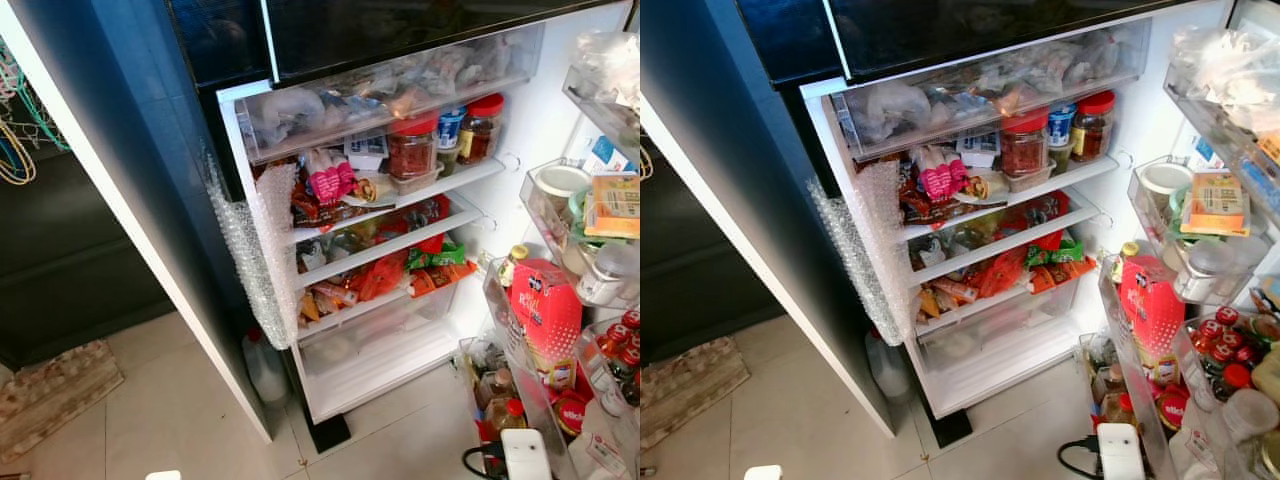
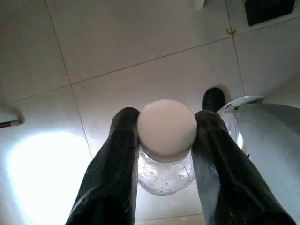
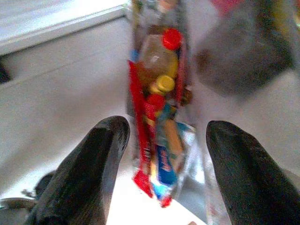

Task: Restocking fridge

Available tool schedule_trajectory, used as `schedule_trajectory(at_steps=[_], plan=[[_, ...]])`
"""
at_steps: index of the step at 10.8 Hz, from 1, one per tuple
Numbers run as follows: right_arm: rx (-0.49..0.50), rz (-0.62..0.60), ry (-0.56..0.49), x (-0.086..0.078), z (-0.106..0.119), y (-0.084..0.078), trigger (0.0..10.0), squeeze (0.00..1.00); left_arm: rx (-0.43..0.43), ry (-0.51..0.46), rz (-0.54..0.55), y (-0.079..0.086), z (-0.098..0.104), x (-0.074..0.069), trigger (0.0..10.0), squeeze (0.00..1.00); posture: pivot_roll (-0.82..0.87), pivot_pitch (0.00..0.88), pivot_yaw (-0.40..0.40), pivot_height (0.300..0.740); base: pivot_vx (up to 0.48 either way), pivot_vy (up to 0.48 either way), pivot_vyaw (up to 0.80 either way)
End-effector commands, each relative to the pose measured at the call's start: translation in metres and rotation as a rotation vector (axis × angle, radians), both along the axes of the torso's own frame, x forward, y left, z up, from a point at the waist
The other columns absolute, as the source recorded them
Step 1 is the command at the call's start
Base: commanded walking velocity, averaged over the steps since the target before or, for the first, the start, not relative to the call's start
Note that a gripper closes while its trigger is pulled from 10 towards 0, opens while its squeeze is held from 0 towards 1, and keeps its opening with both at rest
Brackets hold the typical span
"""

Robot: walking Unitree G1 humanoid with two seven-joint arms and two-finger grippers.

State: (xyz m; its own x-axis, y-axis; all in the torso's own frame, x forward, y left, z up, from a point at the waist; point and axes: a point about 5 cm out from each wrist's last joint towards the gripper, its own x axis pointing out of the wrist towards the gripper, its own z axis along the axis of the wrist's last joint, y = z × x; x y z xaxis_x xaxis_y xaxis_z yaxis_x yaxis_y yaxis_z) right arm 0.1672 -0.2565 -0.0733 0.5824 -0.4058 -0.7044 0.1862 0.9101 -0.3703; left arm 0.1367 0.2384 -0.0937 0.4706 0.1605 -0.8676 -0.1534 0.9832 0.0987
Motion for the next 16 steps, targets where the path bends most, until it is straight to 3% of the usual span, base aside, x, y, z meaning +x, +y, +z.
schedule_trajectory(at_steps=[1,8,12,13,16], plan=[[-0.016,-0.013,0.013,-0.003,0.0,-0.003,10.0,0.0,0.018,0.01,-0.003,0.007,0.0,-0.005,10.0,0.0,-0.13,0.0,0.082,0.74,0.0,0.0,0.0],[-0.092,-0.076,0.022,-0.013,0.004,-0.027,10.0,0.0,0.028,0.001,0.005,0.018,0.004,-0.005,10.0,0.0,-0.12,0.0,0.081,0.74,0.0,0.0,0.0],[-0.186,-0.15,0.057,-0.038,0.017,-0.074,10.0,0.0,0.028,0.007,0.003,0.016,0.003,-0.006,10.0,0.0,-0.13,0.0,0.082,0.74,0.0,0.0,0.0],[-0.177,-0.16,0.051,-0.038,0.017,-0.075,10.0,0.0,0.021,0.003,-0.005,0.01,0.003,-0.001,10.0,0.0,-0.13,0.0,0.083,0.74,0.0,0.0,0.0],[-0.13,-0.154,0.057,-0.037,0.007,-0.055,10.0,0.0,0.012,-0.012,-0.021,-0.001,0.003,0.009,10.0,0.0,-0.13,0.0,0.086,0.74,0.0,0.0,0.0]])
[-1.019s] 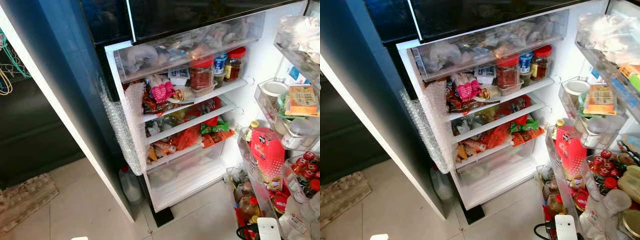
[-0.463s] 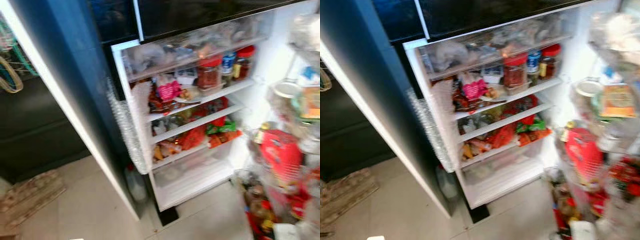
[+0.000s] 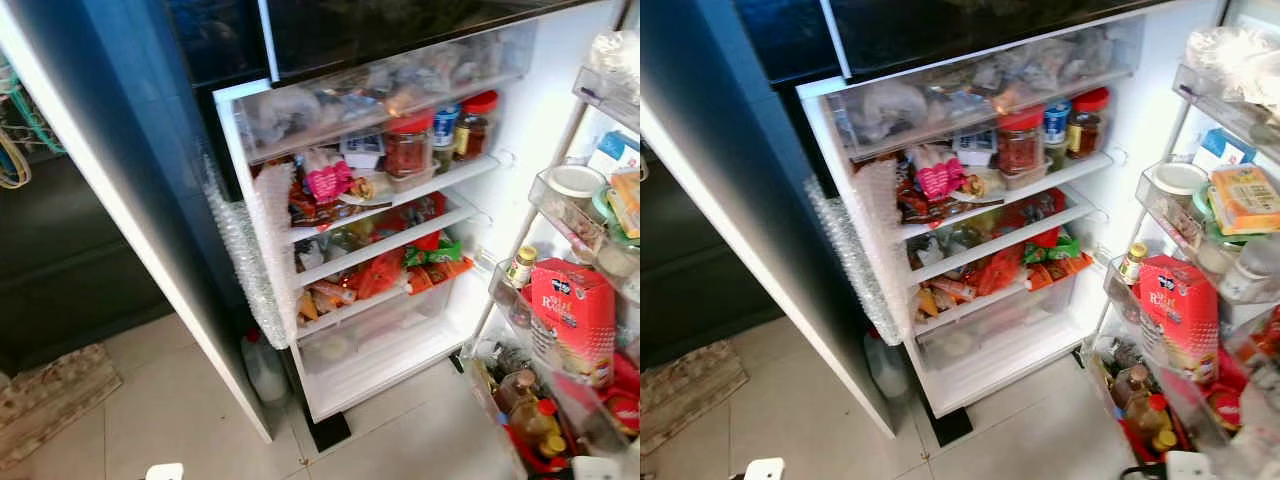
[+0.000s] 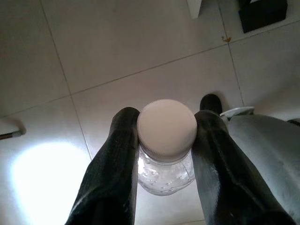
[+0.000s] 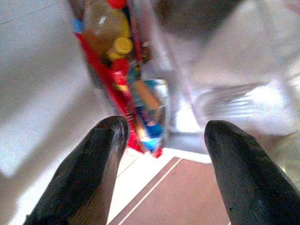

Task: Restocking fridge

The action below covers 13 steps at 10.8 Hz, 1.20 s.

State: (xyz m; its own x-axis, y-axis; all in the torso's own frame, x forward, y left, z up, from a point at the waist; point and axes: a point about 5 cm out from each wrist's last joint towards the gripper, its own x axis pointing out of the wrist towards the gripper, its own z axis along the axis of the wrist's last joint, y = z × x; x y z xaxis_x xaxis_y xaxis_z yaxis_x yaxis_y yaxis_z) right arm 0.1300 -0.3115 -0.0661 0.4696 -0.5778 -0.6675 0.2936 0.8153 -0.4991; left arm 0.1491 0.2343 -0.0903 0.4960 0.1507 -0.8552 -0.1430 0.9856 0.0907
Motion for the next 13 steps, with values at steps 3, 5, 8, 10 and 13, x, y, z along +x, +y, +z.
schedule_trajectory(at_steps=[3,5,8,10,13], plan=[[0.226,0.028,-0.019,0.006,-0.013,0.033,10.0,0.0,0.009,0.012,-0.015,-0.006,-0.002,-0.001,10.0,0.0,-0.13,0.0,0.085,0.74,0.0,0.0,0.0],[0.445,0.1,-0.009,0.012,-0.025,0.074,10.0,0.0,-0.002,0.01,-0.019,-0.014,-0.003,0.0,10.0,0.0,-0.12,0.0,0.08,0.74,0.0,0.0,0.0],[0.506,0.17,0.012,0.016,-0.028,0.091,10.0,0.0,0.02,0.005,-0.02,0.002,0.001,0.002,10.0,0.0,-0.12,0.0,0.078,0.74,0.0,-0.091,0.0],[0.518,0.176,0.013,0.017,-0.027,0.091,10.0,0.0,0.02,0.003,-0.018,0.003,0.002,0.003,10.0,0.0,-0.12,0.0,0.078,0.74,0.0,-0.27,0.0],[0.515,0.173,0.006,0.02,-0.026,0.09,10.0,0.0,0.019,-0.001,-0.032,0.004,0.004,0.009,10.0,0.0,-0.14,0.0,0.087,0.74,0.0,-0.265,0.0]])
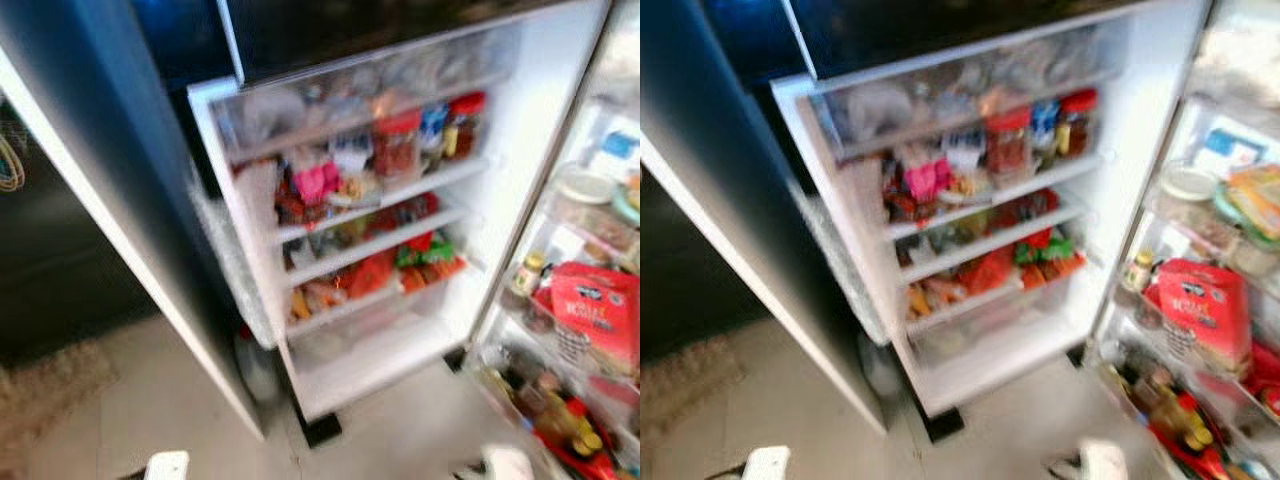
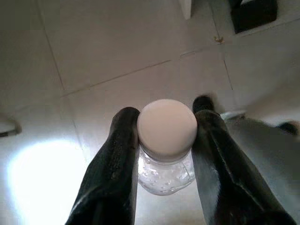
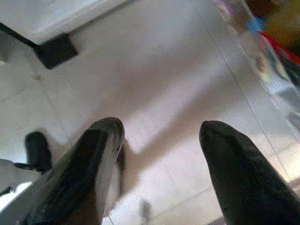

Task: Restocking fridge

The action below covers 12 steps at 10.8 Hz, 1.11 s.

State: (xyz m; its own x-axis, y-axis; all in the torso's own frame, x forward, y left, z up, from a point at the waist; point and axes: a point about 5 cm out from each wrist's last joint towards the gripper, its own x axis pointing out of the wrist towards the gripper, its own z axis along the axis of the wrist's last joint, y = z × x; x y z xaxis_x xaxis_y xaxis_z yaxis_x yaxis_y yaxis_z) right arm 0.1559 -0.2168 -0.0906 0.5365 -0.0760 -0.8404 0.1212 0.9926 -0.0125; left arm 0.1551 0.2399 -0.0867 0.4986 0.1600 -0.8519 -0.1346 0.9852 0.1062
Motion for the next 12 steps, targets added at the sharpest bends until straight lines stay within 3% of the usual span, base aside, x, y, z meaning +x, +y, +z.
schedule_trajectory(at_steps=[1,5,8,12], plan=[[-0.01,-0.01,0.015,-0.006,-0.001,-0.005,10.0,0.0,0.003,-0.001,-0.026,-0.002,0.001,0.004,10.0,0.0,-0.14,0.0,0.084,0.74,0.0,-0.266,0.0],[-0.014,0.009,0.031,-0.009,-0.003,-0.004,10.0,0.0,-0.012,-0.02,-0.037,-0.009,0.001,0.007,10.0,0.0,-0.14,0.0,0.068,0.74,0.0,-0.265,0.0],[-0.021,0.014,-0.008,0.003,0.002,-0.004,10.0,0.0,-0.029,-0.091,-0.08,-0.021,0.009,0.029,10.0,0.0,-0.16,0.0,0.075,0.74,0.0,-0.266,0.0],[-0.02,0.018,0.014,0.0,0.0,-0.001,10.0,0.0,-0.032,-0.137,-0.1,-0.024,0.016,0.045,10.0,0.0,-0.16,0.0,0.08,0.74,0.0,-0.265,0.0]])
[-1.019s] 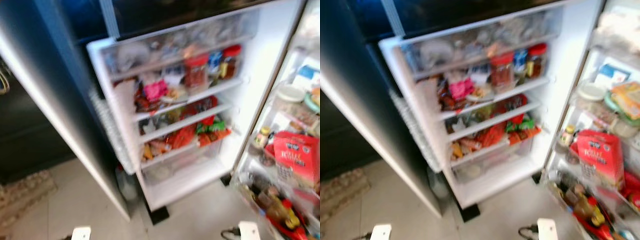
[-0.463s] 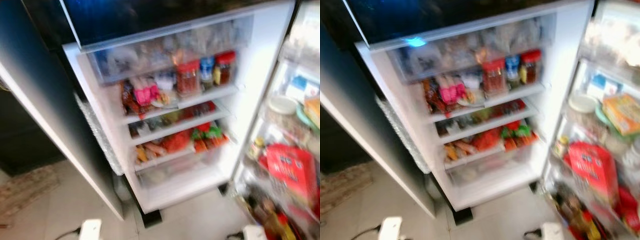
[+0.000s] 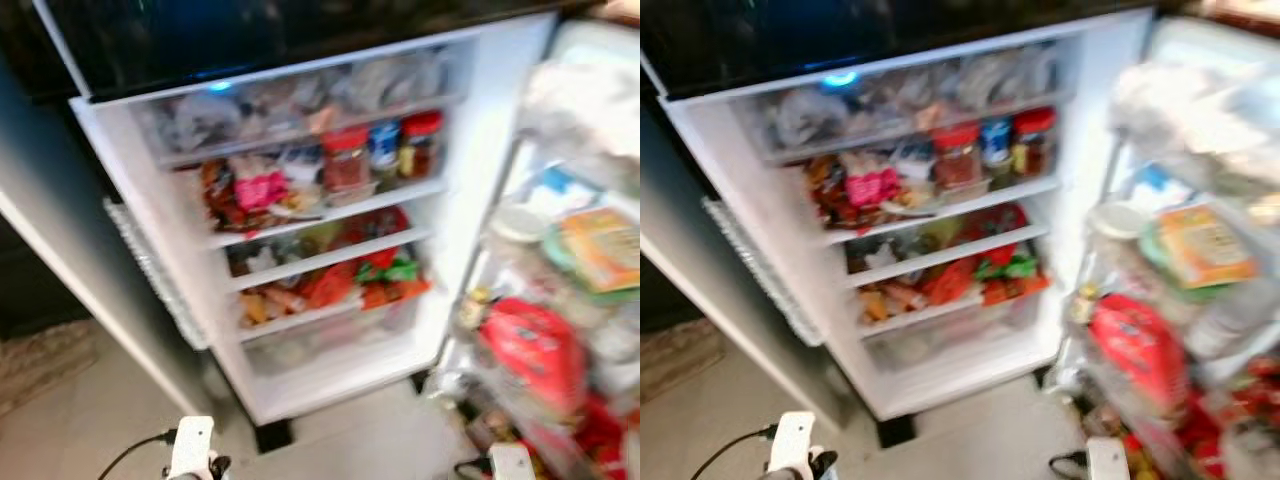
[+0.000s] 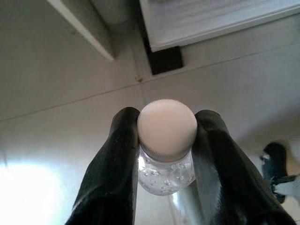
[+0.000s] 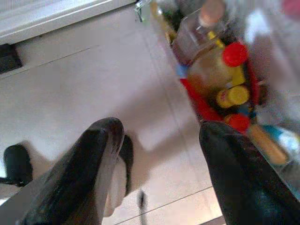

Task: Restocking fridge

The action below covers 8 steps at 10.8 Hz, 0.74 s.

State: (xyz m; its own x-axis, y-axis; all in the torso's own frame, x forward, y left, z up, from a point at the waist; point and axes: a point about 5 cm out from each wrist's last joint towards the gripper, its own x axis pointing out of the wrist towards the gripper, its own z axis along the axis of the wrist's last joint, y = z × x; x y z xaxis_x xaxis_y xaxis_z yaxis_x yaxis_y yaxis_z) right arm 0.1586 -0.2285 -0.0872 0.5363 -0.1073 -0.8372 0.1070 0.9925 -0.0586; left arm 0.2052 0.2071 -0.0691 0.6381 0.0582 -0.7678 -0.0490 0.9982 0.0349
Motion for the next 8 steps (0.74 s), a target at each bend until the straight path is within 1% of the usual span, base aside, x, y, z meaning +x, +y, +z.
schedule_trajectory(at_steps=[1,2,3,4,5,6,7,8], plan=[[0.025,0.01,0.014,-0.002,-0.003,0.01,10.0,0.0,0.016,-0.019,0.005,0.006,0.005,0.006,10.0,0.0,-0.16,0.0,0.075,0.74,0.0,-0.259,0.0],[0.022,0.014,0.013,-0.001,-0.002,0.008,10.0,0.0,0.019,-0.082,0.008,0.003,0.013,0.021,10.0,0.0,-0.15,0.0,0.063,0.74,0.0,0.0,0.0],[0.022,0.013,0.008,0.0,-0.002,0.007,10.0,0.0,0.003,-0.185,0.031,0.001,0.028,0.04,10.0,0.0,-0.15,0.0,0.055,0.74,0.0,0.0,0.0],[0.019,0.013,0.012,-0.002,-0.002,0.006,10.0,0.0,0.011,-0.347,0.049,0.003,0.05,0.063,10.0,0.0,-0.14,0.0,0.055,0.74,0.0,0.0,0.0],[0.017,0.009,0.028,-0.008,-0.004,0.005,10.0,0.0,0.041,-0.514,-0.008,-0.002,0.073,0.081,10.0,0.0,-0.13,0.0,0.051,0.74,0.0,0.0,0.0],[0.02,0.006,0.034,-0.011,-0.006,0.005,10.0,0.0,0.034,-0.594,-0.016,-0.005,0.083,0.086,10.0,0.0,-0.14,0.0,0.056,0.74,0.0,0.0,0.0],[0.022,0.006,0.04,-0.015,-0.007,0.005,10.0,0.0,0.013,-0.669,-0.066,-0.015,0.092,0.089,10.0,0.0,-0.13,0.0,0.053,0.74,0.0,0.0,0.0],[0.024,0.002,0.048,-0.02,-0.008,0.004,10.0,0.0,-0.015,-0.705,-0.108,-0.025,0.091,0.083,10.0,0.0,-0.13,0.0,0.055,0.74,0.0,0.0,0.0]])
